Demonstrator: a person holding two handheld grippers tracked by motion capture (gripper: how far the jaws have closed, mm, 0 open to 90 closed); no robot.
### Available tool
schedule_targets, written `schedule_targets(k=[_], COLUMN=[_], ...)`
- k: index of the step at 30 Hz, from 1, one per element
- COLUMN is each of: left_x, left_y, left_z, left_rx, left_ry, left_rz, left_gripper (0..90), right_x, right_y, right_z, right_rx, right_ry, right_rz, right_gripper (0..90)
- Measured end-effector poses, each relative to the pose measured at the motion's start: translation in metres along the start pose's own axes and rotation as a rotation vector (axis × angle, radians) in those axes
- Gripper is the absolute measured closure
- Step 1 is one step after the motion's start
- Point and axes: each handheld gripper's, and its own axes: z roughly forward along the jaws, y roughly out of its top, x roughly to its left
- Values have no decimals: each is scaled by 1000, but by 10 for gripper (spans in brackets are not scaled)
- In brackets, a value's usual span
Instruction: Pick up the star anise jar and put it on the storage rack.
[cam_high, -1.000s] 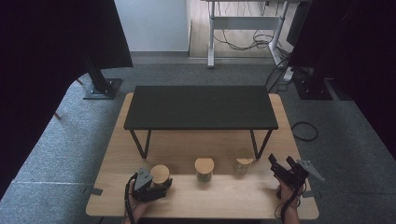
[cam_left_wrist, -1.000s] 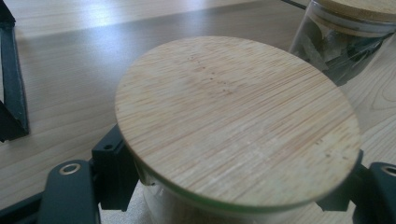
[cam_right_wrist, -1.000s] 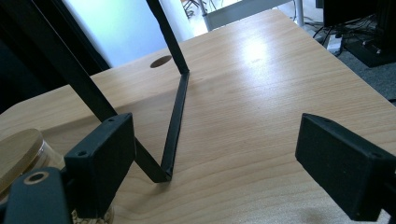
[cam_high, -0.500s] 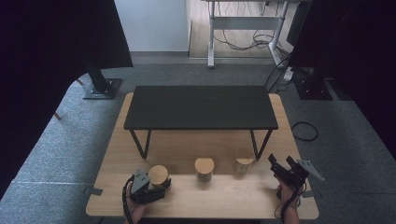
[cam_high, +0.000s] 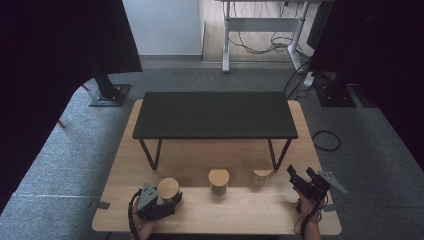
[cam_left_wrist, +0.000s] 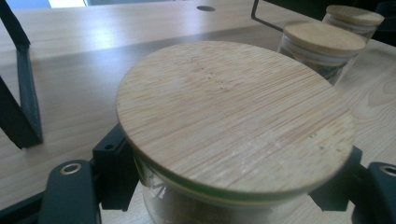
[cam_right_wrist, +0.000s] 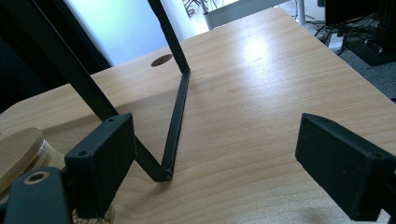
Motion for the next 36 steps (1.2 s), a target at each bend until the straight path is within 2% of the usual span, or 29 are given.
schedule_targets(k=[9,22,31,36], left_x=[8,20,21,20], left_y=[8,16,25,35], left_z=[-11,-26,-33,-36], left_rx=[-15,-44,-72,-81], left_ry=[-3,-10,-14,-17], left_rz=[23,1,7,29], left_gripper=[245,247,248,248], right_x=[0,0,1,1], right_y=[0,0,0,0], right_z=[0,1,1,1], right_rx=[2,3,5,7], right_ry=[1,1,2,2], right_rz=[-1,-4,-4,-7], right_gripper=[120,120,119,117])
